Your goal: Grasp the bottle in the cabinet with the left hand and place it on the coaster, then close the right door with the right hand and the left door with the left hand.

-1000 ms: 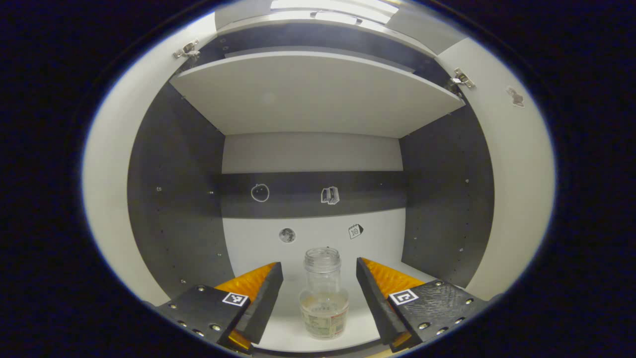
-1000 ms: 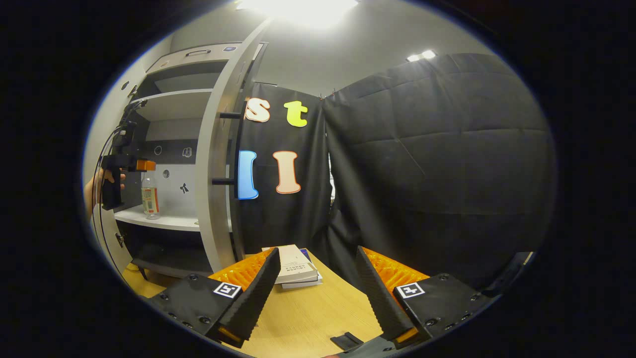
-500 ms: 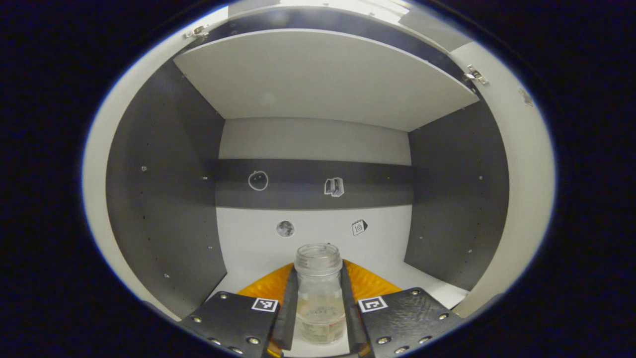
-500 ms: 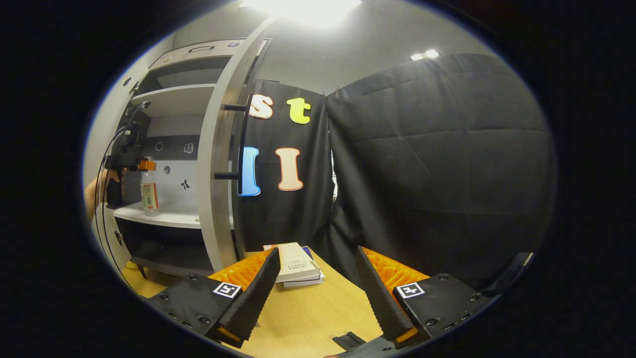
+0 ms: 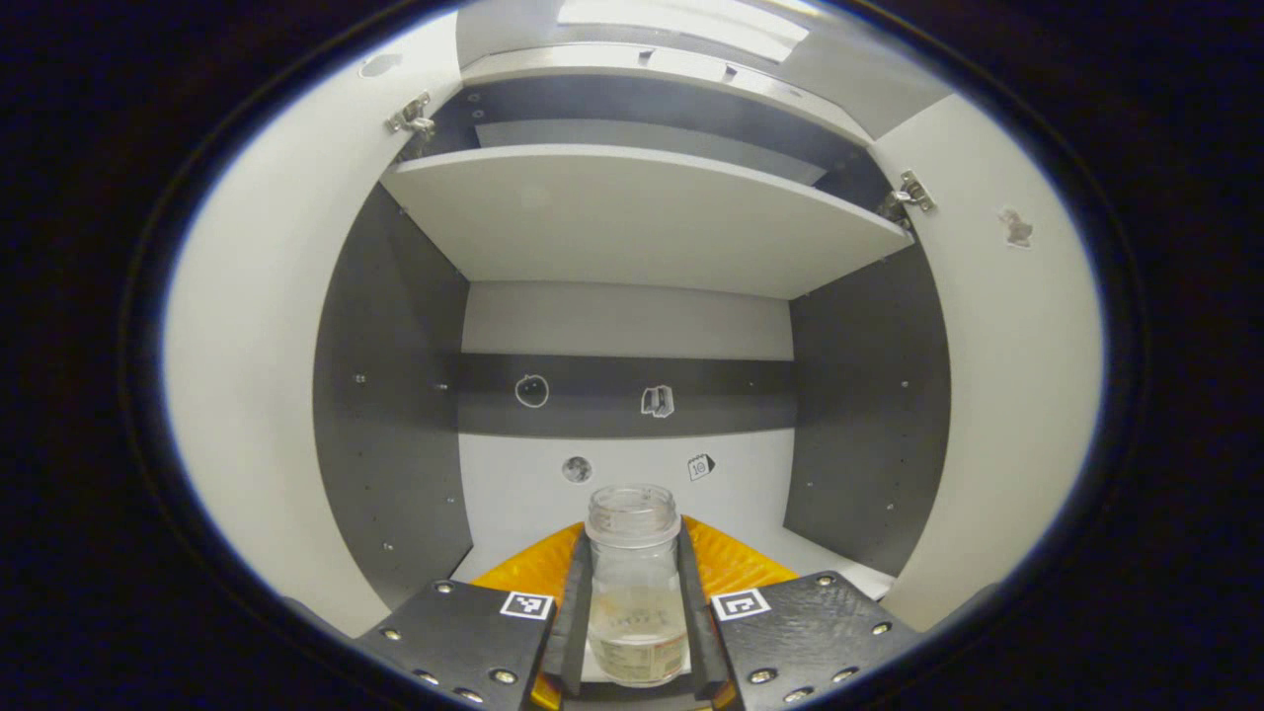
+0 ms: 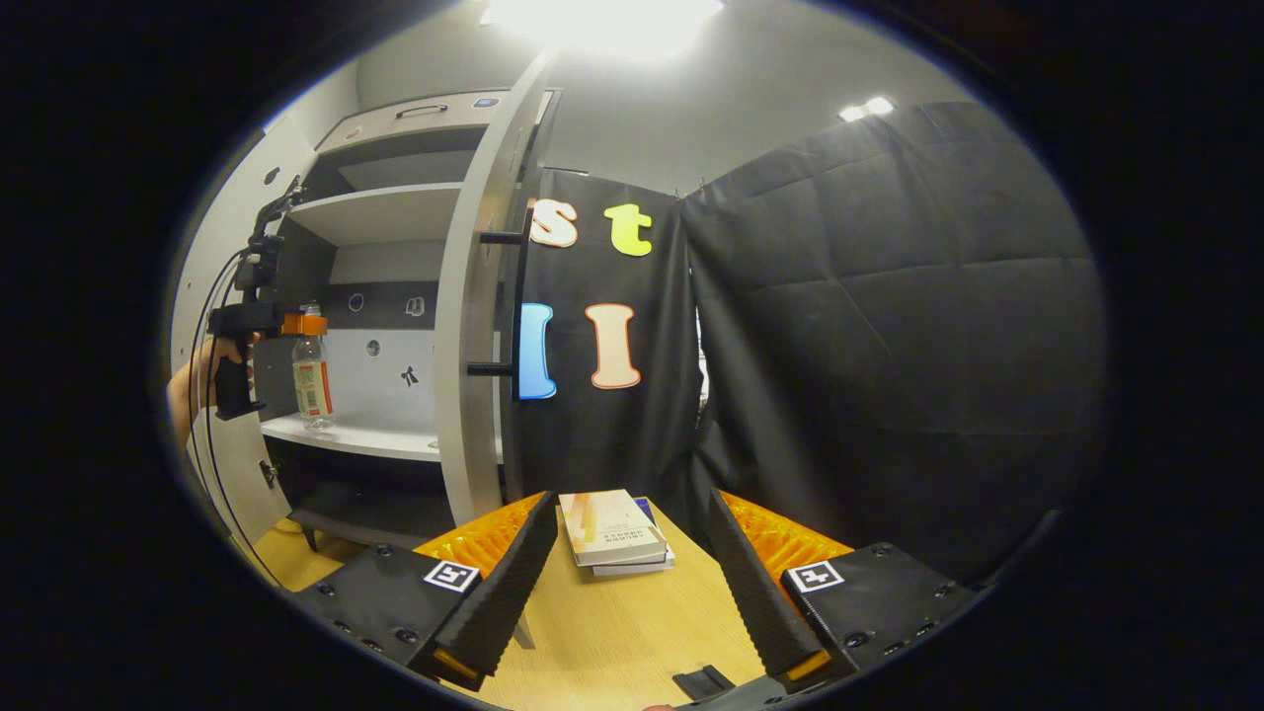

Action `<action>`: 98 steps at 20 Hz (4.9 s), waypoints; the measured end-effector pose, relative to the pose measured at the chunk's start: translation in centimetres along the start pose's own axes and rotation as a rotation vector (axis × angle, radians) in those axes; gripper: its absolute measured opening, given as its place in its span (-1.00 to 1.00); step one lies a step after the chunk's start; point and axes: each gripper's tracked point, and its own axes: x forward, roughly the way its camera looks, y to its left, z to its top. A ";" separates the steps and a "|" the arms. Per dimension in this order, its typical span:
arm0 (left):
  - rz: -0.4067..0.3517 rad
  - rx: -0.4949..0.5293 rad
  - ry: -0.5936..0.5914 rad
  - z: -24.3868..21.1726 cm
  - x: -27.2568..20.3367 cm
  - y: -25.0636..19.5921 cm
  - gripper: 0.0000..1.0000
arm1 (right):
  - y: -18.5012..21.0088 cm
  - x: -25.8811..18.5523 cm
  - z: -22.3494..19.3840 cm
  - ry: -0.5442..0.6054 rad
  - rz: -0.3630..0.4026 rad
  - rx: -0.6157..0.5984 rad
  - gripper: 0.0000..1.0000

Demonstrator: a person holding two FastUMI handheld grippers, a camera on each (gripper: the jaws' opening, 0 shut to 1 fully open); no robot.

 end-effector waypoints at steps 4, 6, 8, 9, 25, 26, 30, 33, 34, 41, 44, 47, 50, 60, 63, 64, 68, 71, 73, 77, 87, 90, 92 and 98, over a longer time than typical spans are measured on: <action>0.005 0.018 0.004 -0.8 -4.1 -1.0 -0.14 | 0.2 -0.8 0.2 -0.009 0.058 0.007 0.94; 0.011 0.028 0.010 -1.3 -6.2 -1.5 -0.13 | 0.3 -0.8 0.4 -0.012 0.089 0.018 0.94; 0.017 0.032 0.019 -2.1 -8.2 -2.2 -0.13 | 0.3 -0.8 0.8 -0.022 0.116 0.029 0.94; 0.021 0.034 0.019 -2.3 -9.3 -2.5 -0.13 | 0.2 -0.8 0.9 -0.023 0.129 0.032 0.94; 0.064 -0.005 0.051 -13.7 -20.8 -7.5 -0.12 | 1.5 -1.1 0.9 -0.044 0.289 0.018 0.95; 0.065 -0.010 0.061 -15.0 -21.1 -7.6 -0.13 | 1.7 -1.2 0.8 -0.044 0.293 0.014 0.95; 0.064 0.008 0.091 -19.8 -22.7 -8.3 -0.13 | 2.1 -1.0 0.2 -0.029 0.302 -0.008 0.95; 0.060 0.003 0.117 -22.8 -23.5 -8.8 -0.14 | 2.4 -0.9 -0.2 -0.026 0.303 -0.020 0.94; 0.056 -0.008 0.129 -23.8 -23.6 -8.9 -0.14 | 2.5 -0.9 -0.4 -0.025 0.302 -0.025 0.94; 0.028 -0.057 0.174 -29.1 -26.2 -9.7 -0.13 | 1.0 -1.0 -1.2 -0.021 0.252 -0.049 0.95; 0.034 -0.086 0.184 -30.8 -26.7 -9.3 -0.14 | -0.2 -1.4 -1.9 -0.007 0.224 -0.066 0.95; 0.034 -0.094 0.204 -32.5 -26.6 -9.6 -0.13 | -1.1 -1.8 -2.3 -0.002 0.201 -0.081 0.95; 0.032 -0.104 0.211 -33.5 -26.0 -10.7 -0.12 | -1.9 -2.1 -2.9 0.014 0.183 -0.100 0.93; 0.085 -0.109 0.245 -34.6 -26.8 -10.5 -0.08 | -1.4 -1.6 -2.5 0.000 0.193 -0.117 0.96; 0.075 -0.100 0.260 -34.5 -27.2 -10.4 0.45 | -1.0 -1.6 -2.7 0.001 0.203 -0.110 0.95; 0.072 -0.094 0.261 -34.2 -27.2 -10.4 0.48 | -0.8 -1.6 -2.7 0.001 0.204 -0.107 0.95; 0.064 -0.072 0.259 -32.7 -27.6 -10.5 0.80 | -0.1 -1.4 -2.3 -0.002 0.217 -0.091 0.95; 0.052 -0.064 0.234 -30.2 -28.3 -10.9 0.79 | 0.0 -0.9 -1.2 -0.028 0.219 -0.084 0.95; 0.036 -0.066 0.210 -28.2 -28.7 -11.4 0.77 | 0.1 -0.3 -0.4 -0.037 0.222 -0.066 0.95; 0.045 -0.049 0.162 -23.5 -30.3 -11.2 0.78 | -0.4 1.4 1.9 -0.063 0.223 -0.038 0.95; 0.229 -0.006 0.107 -16.1 -35.7 -2.1 0.79 | -2.3 7.2 9.4 -0.125 0.140 -0.048 0.94; 0.299 0.000 0.108 -15.7 -37.9 1.9 0.78 | -1.3 8.8 12.0 -0.138 0.118 -0.039 0.92; 0.331 -0.004 0.113 -15.7 -39.4 4.3 0.79 | -0.6 9.3 13.4 -0.162 0.085 -0.032 0.94; 0.404 -0.001 0.105 -14.9 -41.6 12.0 0.79 | 0.9 8.7 14.2 -0.175 0.001 -0.040 0.82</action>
